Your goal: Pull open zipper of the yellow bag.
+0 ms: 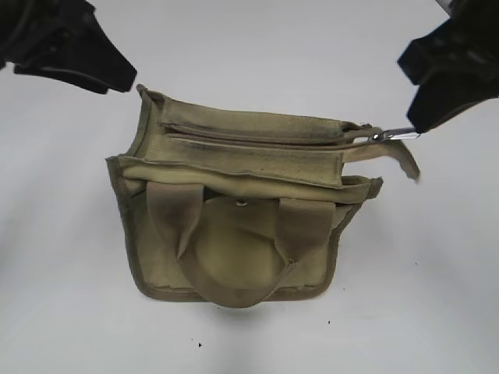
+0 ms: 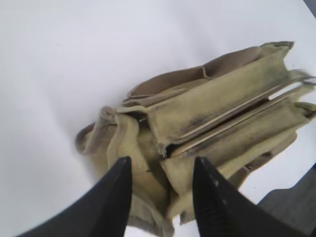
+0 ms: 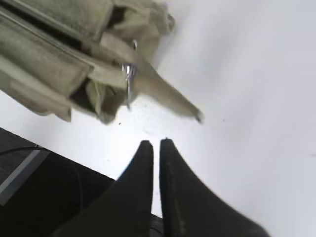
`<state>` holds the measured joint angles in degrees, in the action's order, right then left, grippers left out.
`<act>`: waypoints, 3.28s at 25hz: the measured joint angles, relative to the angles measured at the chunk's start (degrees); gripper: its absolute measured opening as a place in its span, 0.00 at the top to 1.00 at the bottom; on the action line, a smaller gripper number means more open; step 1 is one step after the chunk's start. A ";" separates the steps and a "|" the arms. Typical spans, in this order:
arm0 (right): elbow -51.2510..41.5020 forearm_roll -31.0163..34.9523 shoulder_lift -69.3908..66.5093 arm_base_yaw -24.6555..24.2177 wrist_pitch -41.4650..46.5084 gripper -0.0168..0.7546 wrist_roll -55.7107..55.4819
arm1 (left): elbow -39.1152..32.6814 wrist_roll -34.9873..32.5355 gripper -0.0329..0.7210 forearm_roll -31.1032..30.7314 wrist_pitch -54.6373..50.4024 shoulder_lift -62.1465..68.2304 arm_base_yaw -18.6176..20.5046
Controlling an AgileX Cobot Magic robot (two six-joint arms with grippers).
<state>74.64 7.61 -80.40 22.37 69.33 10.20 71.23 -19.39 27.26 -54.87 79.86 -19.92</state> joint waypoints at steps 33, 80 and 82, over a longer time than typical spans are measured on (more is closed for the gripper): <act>-46.74 1.25 71.86 0.00 -6.47 0.93 5.87 | -41.36 14.04 0.52 -23.05 -6.45 -80.18 0.00; -46.87 6.65 80.74 -21.13 -6.47 0.93 7.64 | -41.52 14.04 0.56 -23.30 -6.03 -80.18 19.34; -46.87 6.70 80.74 -21.13 -6.47 0.93 7.64 | -41.52 14.04 0.57 -23.30 -6.03 -80.18 19.34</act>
<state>27.78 14.31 0.33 1.24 62.87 17.84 29.71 -5.35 3.96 -60.90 -0.32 -0.59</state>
